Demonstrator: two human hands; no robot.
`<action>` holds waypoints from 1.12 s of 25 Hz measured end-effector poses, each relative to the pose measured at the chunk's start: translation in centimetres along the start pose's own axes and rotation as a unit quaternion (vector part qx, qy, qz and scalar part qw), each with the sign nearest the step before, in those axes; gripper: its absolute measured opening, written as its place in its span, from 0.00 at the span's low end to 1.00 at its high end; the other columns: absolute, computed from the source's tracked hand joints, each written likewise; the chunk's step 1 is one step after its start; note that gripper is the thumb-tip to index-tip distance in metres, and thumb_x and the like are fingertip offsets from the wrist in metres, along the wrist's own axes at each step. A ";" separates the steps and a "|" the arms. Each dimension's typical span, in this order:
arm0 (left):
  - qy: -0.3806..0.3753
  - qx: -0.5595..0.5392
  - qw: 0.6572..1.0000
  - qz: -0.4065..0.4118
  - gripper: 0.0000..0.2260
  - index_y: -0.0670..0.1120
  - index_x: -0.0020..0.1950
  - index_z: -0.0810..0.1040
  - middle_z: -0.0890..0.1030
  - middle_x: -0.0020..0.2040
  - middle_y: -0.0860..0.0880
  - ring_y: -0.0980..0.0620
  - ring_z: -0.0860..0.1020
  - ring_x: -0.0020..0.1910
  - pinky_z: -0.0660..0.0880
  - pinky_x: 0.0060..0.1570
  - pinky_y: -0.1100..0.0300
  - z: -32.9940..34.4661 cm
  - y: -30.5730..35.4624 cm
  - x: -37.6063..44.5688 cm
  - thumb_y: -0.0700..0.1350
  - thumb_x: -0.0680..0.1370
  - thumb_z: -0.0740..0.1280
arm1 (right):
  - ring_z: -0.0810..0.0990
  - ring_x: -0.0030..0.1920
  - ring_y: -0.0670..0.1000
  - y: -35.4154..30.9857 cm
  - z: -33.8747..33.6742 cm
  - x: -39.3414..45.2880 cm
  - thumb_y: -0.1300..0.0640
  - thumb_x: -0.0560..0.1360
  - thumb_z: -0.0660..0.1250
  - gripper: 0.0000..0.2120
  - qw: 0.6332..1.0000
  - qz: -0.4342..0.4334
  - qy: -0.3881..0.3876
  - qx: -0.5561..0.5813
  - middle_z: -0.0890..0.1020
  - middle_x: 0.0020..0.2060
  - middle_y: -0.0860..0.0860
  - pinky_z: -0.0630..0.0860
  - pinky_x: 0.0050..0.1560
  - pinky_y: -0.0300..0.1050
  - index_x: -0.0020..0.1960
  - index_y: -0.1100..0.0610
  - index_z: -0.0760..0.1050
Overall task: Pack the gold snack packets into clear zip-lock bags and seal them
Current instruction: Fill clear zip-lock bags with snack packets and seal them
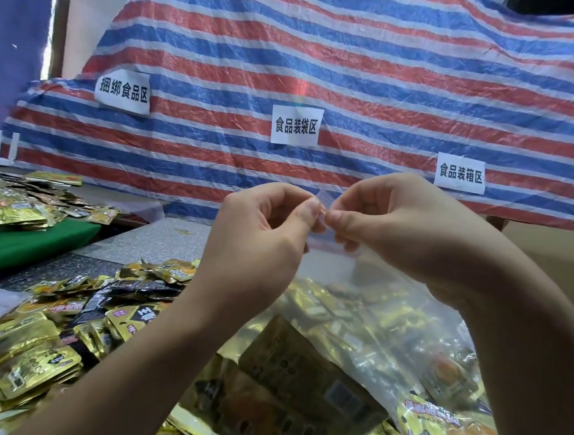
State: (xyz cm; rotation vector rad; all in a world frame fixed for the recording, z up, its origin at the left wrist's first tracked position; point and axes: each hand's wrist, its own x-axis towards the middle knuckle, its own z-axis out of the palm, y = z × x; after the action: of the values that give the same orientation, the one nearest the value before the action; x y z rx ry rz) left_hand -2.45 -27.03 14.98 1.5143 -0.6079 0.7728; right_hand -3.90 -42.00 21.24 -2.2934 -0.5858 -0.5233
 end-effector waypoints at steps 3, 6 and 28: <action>0.003 0.010 1.000 0.001 0.09 0.49 0.41 0.82 0.83 0.35 0.53 0.60 0.78 0.32 0.76 0.33 0.64 0.0 0.1 -0.1 0.44 0.80 0.66 | 0.80 0.34 0.45 0.0 0.2 -0.2 0.49 0.76 0.71 0.10 1.000 0.001 0.003 -0.005 0.84 0.31 0.49 0.77 0.39 0.46 0.38 0.53 0.83; -0.001 0.031 1.000 0.003 0.10 0.49 0.41 0.82 0.82 0.33 0.56 0.62 0.76 0.30 0.74 0.31 0.67 0.2 0.1 -0.2 0.44 0.80 0.65 | 0.78 0.33 0.46 0.0 0.7 -0.4 0.49 0.76 0.71 0.10 1.000 0.001 0.014 -0.020 0.83 0.31 0.48 0.77 0.38 0.48 0.38 0.52 0.81; 0.001 0.038 0.999 -0.026 0.07 0.51 0.42 0.82 0.84 0.37 0.54 0.60 0.80 0.34 0.75 0.33 0.69 -0.1 0.0 0.2 0.46 0.79 0.68 | 0.79 0.31 0.42 0.0 1.5 -0.3 0.51 0.77 0.70 0.10 0.995 0.008 0.083 -0.060 0.82 0.31 0.46 0.72 0.32 0.39 0.38 0.51 0.81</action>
State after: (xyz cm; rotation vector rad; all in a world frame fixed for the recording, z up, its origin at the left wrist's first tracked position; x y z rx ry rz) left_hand -2.30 -26.91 15.10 1.5929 -0.5408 0.7657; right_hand -3.82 -40.96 20.10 -2.3353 -0.4659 -0.7510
